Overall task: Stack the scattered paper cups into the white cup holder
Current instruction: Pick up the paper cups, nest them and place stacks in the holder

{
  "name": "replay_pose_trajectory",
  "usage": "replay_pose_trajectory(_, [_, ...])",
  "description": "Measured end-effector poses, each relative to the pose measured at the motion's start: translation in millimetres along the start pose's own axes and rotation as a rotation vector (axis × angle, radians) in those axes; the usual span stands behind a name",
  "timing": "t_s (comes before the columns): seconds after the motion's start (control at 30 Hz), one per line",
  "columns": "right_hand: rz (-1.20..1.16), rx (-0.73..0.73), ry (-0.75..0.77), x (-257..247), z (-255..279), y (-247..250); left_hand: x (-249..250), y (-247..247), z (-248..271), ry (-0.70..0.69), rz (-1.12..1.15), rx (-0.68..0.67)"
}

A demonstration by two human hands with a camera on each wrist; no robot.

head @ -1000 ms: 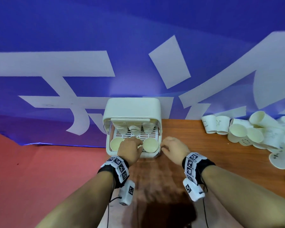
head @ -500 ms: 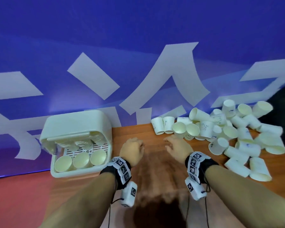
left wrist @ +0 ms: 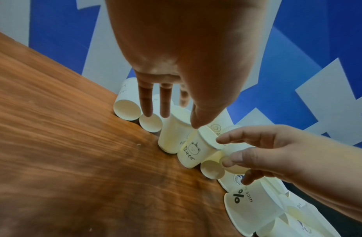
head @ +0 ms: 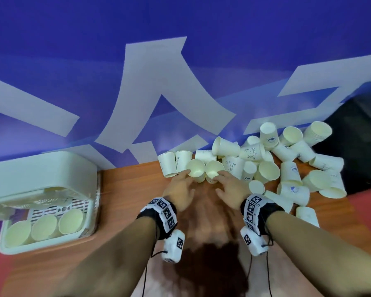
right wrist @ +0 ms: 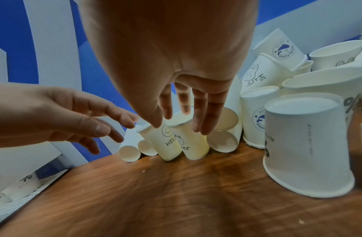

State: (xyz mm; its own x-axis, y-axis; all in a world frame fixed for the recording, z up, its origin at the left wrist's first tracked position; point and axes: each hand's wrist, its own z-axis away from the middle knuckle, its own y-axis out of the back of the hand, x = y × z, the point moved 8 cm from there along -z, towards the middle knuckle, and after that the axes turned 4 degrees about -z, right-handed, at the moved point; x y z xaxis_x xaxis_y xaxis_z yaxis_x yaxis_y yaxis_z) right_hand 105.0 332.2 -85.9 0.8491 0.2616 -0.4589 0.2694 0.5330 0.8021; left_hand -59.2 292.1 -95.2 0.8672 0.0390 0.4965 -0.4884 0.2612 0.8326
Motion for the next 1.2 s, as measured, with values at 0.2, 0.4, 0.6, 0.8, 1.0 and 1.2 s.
replay_pose_trajectory(0.2, [-0.035,-0.089,0.035,6.0,-1.2,-11.2,8.4,-22.9,-16.3,0.017,-0.030,-0.126])
replay_pose_trajectory(0.4, [-0.074,-0.064,0.045,3.3,3.5,-10.6,7.5,-21.5,-6.7,0.029,-0.067,-0.122])
replay_pose_trajectory(0.6, [-0.108,0.056,0.091,-31.2,10.2,-1.3,-16.8,23.3,27.0,0.110,-0.051,0.122])
replay_pose_trajectory(0.8, [-0.112,0.157,0.209,-99.4,17.3,-6.8,-57.0,60.2,82.8,0.149,-0.038,0.232])
replay_pose_trajectory(1.0, [-0.096,0.143,0.330,-188.2,18.7,-36.0,-106.4,101.3,155.2,0.195,-0.091,0.341])
replay_pose_trajectory(1.2, [-0.102,0.152,0.446,-284.7,22.1,-71.3,-167.1,145.3,231.1,0.256,-0.010,0.457])
